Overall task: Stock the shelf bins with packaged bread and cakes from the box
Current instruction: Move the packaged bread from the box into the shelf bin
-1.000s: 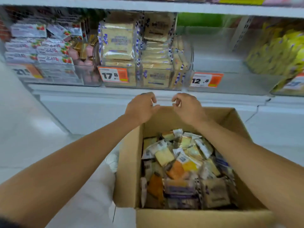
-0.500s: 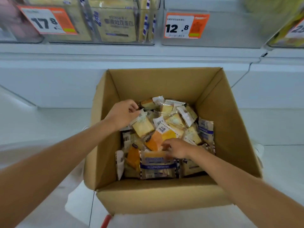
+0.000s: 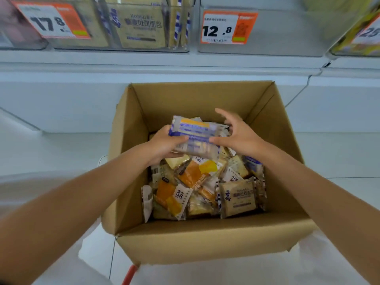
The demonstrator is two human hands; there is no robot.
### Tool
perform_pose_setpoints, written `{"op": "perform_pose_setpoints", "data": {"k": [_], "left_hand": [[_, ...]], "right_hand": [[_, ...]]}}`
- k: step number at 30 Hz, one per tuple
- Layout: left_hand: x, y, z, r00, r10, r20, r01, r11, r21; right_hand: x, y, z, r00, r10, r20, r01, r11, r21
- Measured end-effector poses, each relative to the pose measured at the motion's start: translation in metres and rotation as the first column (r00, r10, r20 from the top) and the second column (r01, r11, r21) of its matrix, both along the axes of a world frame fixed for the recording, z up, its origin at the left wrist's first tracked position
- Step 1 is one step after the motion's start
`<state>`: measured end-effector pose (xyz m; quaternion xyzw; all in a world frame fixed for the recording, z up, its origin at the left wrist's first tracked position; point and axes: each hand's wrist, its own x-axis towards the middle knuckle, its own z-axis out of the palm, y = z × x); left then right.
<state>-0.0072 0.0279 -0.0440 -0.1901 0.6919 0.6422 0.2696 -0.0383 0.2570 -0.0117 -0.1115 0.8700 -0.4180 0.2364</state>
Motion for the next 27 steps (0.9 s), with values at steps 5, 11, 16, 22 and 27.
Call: {"op": "perform_pose_setpoints", "data": {"k": [5,11,16,22,27], "left_hand": [[-0.013,0.004,0.030,0.914,0.098,0.394,-0.233,0.921,0.312],[-0.017,-0.011,0.028,0.938,-0.266,0.222,0.242,0.962,0.127],[-0.010,0.010,0.020,0.981,-0.187,0.055,0.177,0.973,0.148],[-0.022,0.017,0.020,0.860,-0.471,-0.197,0.366,0.838,-0.405],[-0.028,0.030,0.023,0.935,0.000,-0.356,-0.082,0.973,-0.216]], "right_hand": [[0.003,0.000,0.014,0.960,0.192,-0.203,-0.159,0.973,0.166],[-0.009,0.027,0.016,0.983,-0.014,0.184,0.041,0.989,-0.145],[-0.008,0.030,0.002,0.929,-0.076,0.361,0.151,0.971,-0.184],[-0.012,0.019,0.003,0.983,-0.032,0.179,0.048,0.995,-0.083],[-0.015,0.006,-0.003,0.940,-0.217,0.263,0.293,0.909,-0.295]]}}
